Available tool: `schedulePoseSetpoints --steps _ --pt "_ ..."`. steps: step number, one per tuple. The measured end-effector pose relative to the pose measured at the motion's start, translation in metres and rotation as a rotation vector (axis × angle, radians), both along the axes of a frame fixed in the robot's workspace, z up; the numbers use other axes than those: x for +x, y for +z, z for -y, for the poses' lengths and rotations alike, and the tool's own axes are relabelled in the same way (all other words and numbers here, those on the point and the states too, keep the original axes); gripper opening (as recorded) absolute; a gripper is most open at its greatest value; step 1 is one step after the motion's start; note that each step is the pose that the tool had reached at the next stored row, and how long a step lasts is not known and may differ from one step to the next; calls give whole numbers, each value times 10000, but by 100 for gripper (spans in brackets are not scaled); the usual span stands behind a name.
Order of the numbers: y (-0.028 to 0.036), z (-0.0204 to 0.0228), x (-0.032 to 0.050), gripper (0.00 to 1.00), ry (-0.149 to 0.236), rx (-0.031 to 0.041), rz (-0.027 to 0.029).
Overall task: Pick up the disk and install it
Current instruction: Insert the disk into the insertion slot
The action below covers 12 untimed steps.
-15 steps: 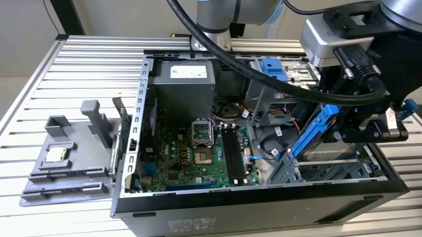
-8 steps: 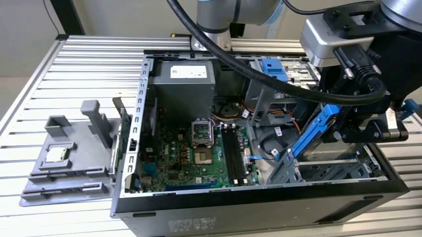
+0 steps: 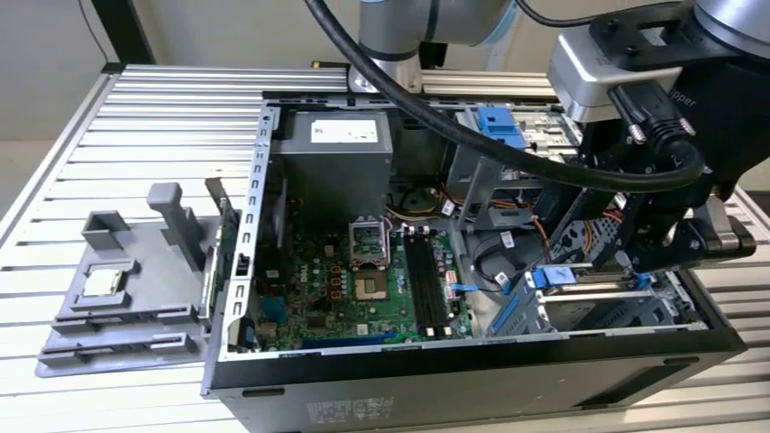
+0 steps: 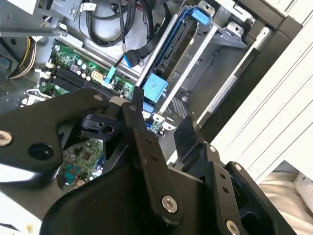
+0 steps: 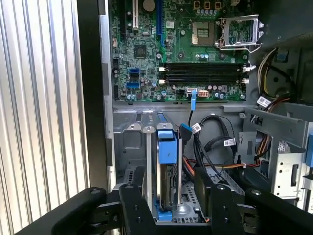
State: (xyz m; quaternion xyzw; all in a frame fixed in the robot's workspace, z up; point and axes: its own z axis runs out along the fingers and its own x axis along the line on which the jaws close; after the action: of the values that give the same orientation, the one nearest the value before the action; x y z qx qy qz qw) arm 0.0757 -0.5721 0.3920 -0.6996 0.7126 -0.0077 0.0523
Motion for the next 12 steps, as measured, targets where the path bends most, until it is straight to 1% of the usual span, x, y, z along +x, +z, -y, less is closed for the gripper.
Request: schedulePoseSetpoints --steps 4,10,12 --pt "16 0 0 100 0 0 0" --pt "19 -6 1 100 1 -2 -1" --pt "17 -13 28 100 1 -2 -11"
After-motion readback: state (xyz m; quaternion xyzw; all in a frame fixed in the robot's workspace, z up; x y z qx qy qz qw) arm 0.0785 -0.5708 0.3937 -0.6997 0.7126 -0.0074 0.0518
